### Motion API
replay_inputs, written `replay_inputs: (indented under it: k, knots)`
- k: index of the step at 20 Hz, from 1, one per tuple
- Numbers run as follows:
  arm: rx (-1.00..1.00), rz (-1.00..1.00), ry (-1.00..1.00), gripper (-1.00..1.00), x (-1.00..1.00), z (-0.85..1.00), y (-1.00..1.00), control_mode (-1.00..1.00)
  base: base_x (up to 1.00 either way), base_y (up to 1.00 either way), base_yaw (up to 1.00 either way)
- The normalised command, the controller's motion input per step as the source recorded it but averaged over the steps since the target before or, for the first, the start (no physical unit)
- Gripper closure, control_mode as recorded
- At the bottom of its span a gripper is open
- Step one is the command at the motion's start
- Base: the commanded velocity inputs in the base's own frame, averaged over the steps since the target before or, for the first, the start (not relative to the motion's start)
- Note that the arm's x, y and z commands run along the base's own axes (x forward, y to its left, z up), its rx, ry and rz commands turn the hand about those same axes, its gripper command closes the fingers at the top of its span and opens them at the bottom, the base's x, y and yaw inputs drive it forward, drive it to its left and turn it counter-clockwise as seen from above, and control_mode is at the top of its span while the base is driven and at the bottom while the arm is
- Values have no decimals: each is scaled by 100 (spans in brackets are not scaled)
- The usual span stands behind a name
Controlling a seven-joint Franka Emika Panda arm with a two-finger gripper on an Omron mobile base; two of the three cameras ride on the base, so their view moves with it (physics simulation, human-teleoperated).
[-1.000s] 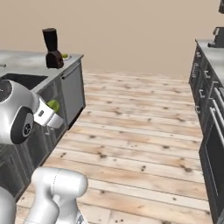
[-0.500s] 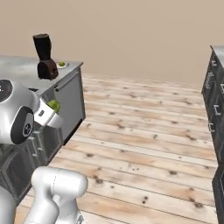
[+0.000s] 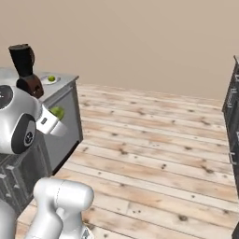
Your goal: Pick the mango and pear from the fridge and place them on the plate next to the blender to make a fruit smoothie.
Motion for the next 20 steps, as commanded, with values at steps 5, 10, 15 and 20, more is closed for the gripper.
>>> replay_inputs:
  k: [5,10,15,20]
  knots:
    - [0,0,0,100,0,0,0,100,100,-24,35]
    - [0,0,0,100,0,0,0,100,100,-29,50]
    - [0,0,0,100,0,0,0,100,100,-63,42]
    - [0,0,0,100,0,0,0,100,100,-81,36]
